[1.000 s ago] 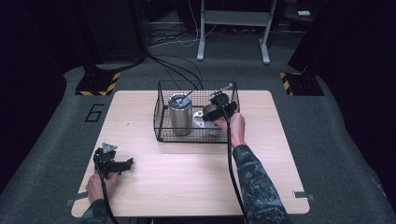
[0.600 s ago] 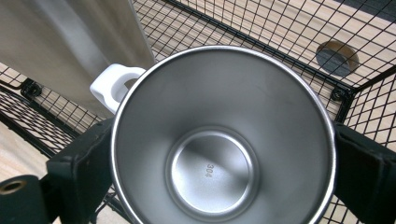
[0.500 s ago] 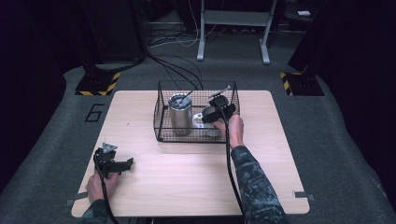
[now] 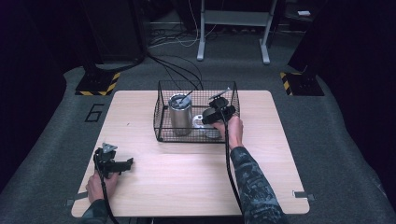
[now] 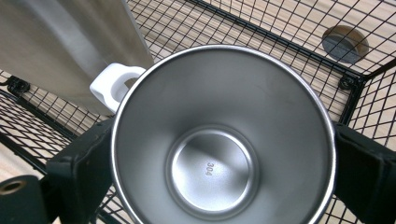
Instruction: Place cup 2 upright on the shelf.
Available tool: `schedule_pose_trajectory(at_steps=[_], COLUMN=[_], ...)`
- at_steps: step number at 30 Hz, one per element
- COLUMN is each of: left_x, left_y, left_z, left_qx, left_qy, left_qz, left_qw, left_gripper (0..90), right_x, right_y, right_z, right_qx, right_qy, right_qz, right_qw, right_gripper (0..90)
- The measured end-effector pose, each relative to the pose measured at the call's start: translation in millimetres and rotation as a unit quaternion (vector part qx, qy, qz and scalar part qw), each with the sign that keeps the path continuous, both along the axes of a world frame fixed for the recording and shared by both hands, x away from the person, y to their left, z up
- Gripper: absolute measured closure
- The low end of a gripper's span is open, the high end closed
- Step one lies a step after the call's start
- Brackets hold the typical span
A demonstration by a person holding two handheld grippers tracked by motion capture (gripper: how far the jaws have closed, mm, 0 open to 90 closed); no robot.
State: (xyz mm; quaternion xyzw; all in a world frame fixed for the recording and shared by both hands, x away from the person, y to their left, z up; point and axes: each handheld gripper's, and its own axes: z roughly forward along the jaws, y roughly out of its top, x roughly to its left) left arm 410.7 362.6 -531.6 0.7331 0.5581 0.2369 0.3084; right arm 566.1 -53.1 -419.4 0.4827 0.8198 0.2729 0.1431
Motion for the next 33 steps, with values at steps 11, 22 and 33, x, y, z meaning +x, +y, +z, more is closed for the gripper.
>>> schedule_pose_trajectory(at_steps=[11,22,33], left_x=[0.0,0.0,0.0], left_y=[0.0,0.0,0.0], left_z=[0.0,0.0,0.0], left_qx=[0.000,0.000,0.000], left_qy=[0.000,0.000,0.000], left_qz=[0.000,0.000,0.000], left_qw=[1.0000,1.0000,1.0000], left_gripper=[0.3,0.3,0.3], right_x=[0.5,0.5,-4.3], right_y=[-2.1,-1.1,-1.8], right_z=[-2.2,-2.7,11.7], right_qx=[0.001,-0.008,-0.010], right_qy=[0.007,0.016,-0.011], right_qz=[-0.001,0.001,0.011], right_qw=[1.0000,0.9998,0.9998], right_gripper=[5.6,4.9,0.0])
